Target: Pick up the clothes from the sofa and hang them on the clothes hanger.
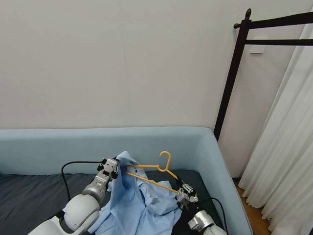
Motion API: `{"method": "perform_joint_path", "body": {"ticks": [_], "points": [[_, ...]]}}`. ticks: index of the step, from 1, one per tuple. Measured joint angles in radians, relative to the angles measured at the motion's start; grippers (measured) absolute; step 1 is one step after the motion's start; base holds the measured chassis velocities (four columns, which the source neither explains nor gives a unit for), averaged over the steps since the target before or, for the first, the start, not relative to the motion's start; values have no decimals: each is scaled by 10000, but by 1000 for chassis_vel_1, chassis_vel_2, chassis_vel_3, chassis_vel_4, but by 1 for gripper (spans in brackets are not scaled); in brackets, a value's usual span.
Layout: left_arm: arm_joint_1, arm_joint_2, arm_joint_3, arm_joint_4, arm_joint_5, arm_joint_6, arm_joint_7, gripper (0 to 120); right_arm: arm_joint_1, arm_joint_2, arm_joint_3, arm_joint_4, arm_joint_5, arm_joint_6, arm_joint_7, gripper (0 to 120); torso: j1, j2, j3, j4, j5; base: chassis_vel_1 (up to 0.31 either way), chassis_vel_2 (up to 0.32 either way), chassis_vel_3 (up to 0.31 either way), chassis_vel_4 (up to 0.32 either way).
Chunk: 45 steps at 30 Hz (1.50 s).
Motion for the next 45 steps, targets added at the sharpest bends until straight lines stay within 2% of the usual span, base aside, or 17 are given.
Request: {"method": "perform_joint_path", "body": {"ticks": [5,10,15,23,38,42,45], "points": [[-1087,-401,1040,447,-258,229,-231,0,262,157,-53,-185,-40,-78,3,4,1,0,1,-6,1,0,0,0,0],[-1460,-640,1509,466,-522,435,-471,0,809,278,-68,-773,-42,-185,0,4,2,-1,1,-4,2,0,0,0,0],[-1339,-945,1543,205,-570,550,-791,0,1718,388,-163,-1305,313,-715,140,4,2,-2,0,-1,-1,0,0,0,0],[-1156,-1307,1607,-57,-578,580,-1132,0,2208,347,-529,-1518,170,-890,157,4,2,-1,0,-2,1,0,0,0,0],[-1863,-2527,2707,1225,97,668,-1637,0,2243,522,-958,-1089,36,-1567,-94,4,2,-1,0,-3,1,0,0,0,0],[-1979,-2866,2831,1289,219,772,-1821,0,2334,508,-1029,-1177,208,-1685,-154,4,2,-1,0,-4,1,0,0,0,0],[-1985,-2770,2957,1041,217,928,-1867,0,2490,521,-1026,-1363,569,-1728,-139,4,0,-1,0,-7,1,0,0,0,0]]}}
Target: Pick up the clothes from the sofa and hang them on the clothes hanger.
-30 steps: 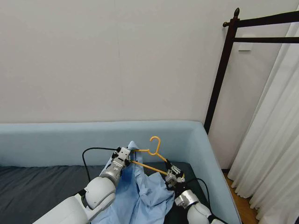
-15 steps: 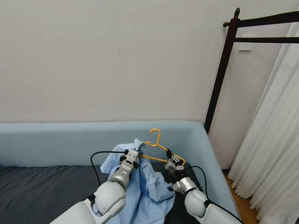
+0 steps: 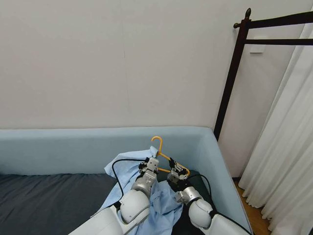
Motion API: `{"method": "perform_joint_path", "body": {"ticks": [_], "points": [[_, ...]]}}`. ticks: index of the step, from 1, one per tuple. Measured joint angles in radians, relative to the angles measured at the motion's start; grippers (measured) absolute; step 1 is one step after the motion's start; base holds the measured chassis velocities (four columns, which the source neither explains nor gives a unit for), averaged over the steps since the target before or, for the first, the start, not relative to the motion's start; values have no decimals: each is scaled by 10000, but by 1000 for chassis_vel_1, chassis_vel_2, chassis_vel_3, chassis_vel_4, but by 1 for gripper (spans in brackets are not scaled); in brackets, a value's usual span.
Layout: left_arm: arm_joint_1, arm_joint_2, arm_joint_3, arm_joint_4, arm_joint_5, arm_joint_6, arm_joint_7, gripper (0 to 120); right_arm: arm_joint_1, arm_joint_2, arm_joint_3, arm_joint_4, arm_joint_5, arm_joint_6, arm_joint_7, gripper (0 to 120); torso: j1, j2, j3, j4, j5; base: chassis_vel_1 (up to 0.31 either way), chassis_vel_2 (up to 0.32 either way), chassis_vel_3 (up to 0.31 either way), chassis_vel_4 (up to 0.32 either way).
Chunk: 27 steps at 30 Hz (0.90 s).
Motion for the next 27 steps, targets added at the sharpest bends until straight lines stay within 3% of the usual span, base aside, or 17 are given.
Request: {"method": "perform_joint_path", "body": {"ticks": [5,8,14,17,18,19,21,23,24,27], "points": [[409,478,-6,-458,-137,242,-65,1,85,-253,2,437,152,357,-97,4,0,0,0,7,-1,0,0,0,0],[581,777,-128,-899,-446,531,-52,15,84,-337,90,615,-14,581,-101,4,0,1,-1,3,-1,0,0,0,0],[864,1586,-620,-1639,-871,456,344,32,-64,-347,398,653,-293,882,-56,4,0,1,-1,5,-3,0,0,0,0],[1466,2570,-1587,-2205,-1022,-713,1602,47,-287,-383,671,656,-589,1100,-38,4,-1,1,-1,2,-2,0,0,0,0],[1850,2990,-2107,-2366,-1002,-1504,2175,50,-393,-410,802,680,-746,1205,-34,4,-1,1,-1,4,-6,0,0,0,0],[1850,2990,-2107,-2366,-1002,-1504,2175,50,-393,-410,802,680,-746,1205,-34,4,-1,1,-1,4,-6,0,0,0,0],[2329,3663,-2862,-2536,-1243,-2637,2898,58,-550,-454,947,755,-983,1364,-33,4,0,1,-2,7,-5,0,0,0,0],[2613,4438,-3481,-2550,-1969,-3766,4005,68,-717,-517,1073,851,-1312,1572,-36,4,-1,2,-2,8,-6,0,0,0,0],[2613,4438,-3481,-2550,-1969,-3766,4005,68,-717,-517,1073,851,-1312,1572,-36,4,-1,2,-2,8,-6,0,0,0,0],[2177,5517,-4007,-1976,-3632,-5607,6429,81,-804,-533,1146,852,-1655,1808,-46,4,-1,2,-2,7,-3,0,0,0,0]]}}
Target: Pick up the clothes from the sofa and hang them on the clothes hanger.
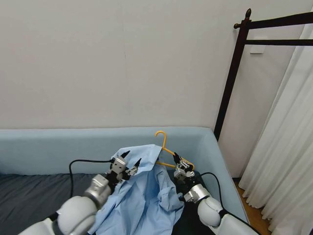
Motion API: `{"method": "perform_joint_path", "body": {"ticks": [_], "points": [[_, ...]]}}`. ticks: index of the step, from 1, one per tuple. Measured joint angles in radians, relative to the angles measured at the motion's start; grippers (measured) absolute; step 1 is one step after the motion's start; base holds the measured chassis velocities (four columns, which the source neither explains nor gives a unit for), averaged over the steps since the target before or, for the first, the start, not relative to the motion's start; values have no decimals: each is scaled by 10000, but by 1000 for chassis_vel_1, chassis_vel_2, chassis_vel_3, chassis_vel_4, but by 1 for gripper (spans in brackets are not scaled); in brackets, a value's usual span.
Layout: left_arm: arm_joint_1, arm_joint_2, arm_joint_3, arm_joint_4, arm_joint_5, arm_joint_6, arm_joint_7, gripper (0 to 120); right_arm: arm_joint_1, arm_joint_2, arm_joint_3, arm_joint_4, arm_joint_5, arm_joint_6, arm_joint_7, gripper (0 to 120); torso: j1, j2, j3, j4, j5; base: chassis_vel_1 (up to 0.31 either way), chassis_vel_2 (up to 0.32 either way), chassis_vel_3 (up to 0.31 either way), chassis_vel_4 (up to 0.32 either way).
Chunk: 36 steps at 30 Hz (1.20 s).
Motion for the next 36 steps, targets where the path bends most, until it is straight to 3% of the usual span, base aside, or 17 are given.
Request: {"method": "perform_joint_path", "body": {"ticks": [1,2,6,7,9,10,12,13,16,17,21,25,36], "points": [[-398,163,62,290,-375,-327,631,86,-10,-22,4,0,-28,28,-2,4,0,0,0,2,0,0,0,0,0],[-398,163,62,290,-375,-327,631,86,-10,-22,4,0,-28,28,-2,4,0,0,0,2,0,0,0,0,0],[-3097,221,1662,2409,-1751,-944,3916,99,-82,-152,179,102,-134,98,-2,4,0,-1,1,-3,-2,0,0,0,0],[-3097,221,1662,2409,-1751,-944,3916,99,-82,-152,179,102,-134,98,-2,4,0,-1,1,-3,-2,0,0,0,0],[-4973,-301,3172,4074,-2176,-1099,5965,100,-156,-212,293,215,-171,118,-1,4,0,-1,1,0,3,0,0,0,0],[-5411,-484,3520,4485,-2219,-1114,6380,100,-199,-238,344,259,-184,124,-2,4,1,-1,3,1,-2,0,0,0,0],[-7337,-1634,4966,6479,-2505,-1074,7777,100,-446,-388,652,457,-254,148,-2,4,2,-2,3,-12,5,0,0,0,0],[-7337,-1634,4966,6479,-2505,-1074,7777,100,-446,-388,652,457,-254,148,-2,4,2,-2,3,-12,5,0,0,0,0],[-8967,-2709,6335,8353,-2875,-710,9038,100,-582,-559,851,563,-394,250,-2,4,4,-2,4,-17,4,0,0,0,0],[-8967,-2709,6335,8353,-2875,-710,9038,100,-582,-559,851,563,-394,250,-2,4,4,-2,4,-17,4,0,0,0,0],[-10160,-3389,7586,9694,-2936,-471,10562,100,-550,-558,994,530,-622,416,-11,4,3,-2,3,-3,4,0,0,0,0],[-10554,-3618,8083,10340,-2872,-406,11185,100,-477,-543,1028,485,-786,542,-16,4,3,-2,2,3,1,0,0,0,0],[-10506,-4820,8202,11836,-1960,-413,12550,93,-327,-582,952,488,-1100,854,-220,4,2,-2,2,-2,2,0,0,0,0]]}}
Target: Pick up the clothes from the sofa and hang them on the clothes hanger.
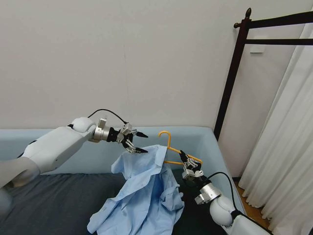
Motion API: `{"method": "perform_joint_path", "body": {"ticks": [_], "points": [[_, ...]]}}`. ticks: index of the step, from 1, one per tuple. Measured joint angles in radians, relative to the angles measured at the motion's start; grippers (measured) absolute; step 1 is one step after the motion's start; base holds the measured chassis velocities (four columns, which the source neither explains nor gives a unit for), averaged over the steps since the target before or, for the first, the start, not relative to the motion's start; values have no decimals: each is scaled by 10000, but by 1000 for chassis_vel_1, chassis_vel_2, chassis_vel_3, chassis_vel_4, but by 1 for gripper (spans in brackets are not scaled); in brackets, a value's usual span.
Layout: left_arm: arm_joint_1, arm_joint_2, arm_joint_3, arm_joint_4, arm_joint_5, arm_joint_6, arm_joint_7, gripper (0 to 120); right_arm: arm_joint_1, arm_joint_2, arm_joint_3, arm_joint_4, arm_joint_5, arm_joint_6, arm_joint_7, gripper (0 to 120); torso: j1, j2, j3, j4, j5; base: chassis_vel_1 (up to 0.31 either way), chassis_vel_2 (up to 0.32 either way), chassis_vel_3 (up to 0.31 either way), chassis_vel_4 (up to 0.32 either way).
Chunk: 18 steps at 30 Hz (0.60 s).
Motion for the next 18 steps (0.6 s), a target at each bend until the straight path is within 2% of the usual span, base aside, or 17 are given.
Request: {"method": "perform_joint_path", "body": {"ticks": [3,9,11,12,15,18], "points": [[47,-319,-100,370,183,-78,31,91,43,-3,-24,24,-16,74,-22,4,0,0,0,0,1,0,0,0,0],[126,-885,-229,1210,653,-329,152,72,66,-10,-24,91,-191,239,-39,4,0,0,0,-2,1,0,0,0,0],[157,-937,-256,1321,738,-359,242,62,75,-15,-25,104,-201,260,-39,4,0,0,0,-3,1,0,0,0,0],[157,-937,-256,1321,738,-359,242,62,75,-15,-25,104,-201,260,-39,4,0,0,0,-3,1,0,0,0,0],[210,-890,-267,1296,861,-383,351,48,121,-17,-29,112,-224,291,-39,4,0,0,-1,-1,1,0,0,0,0],[232,-822,-271,1239,884,-384,358,39,130,-14,-35,112,-247,305,-40,4,0,0,-1,0,0,0,0,0,0]]}}
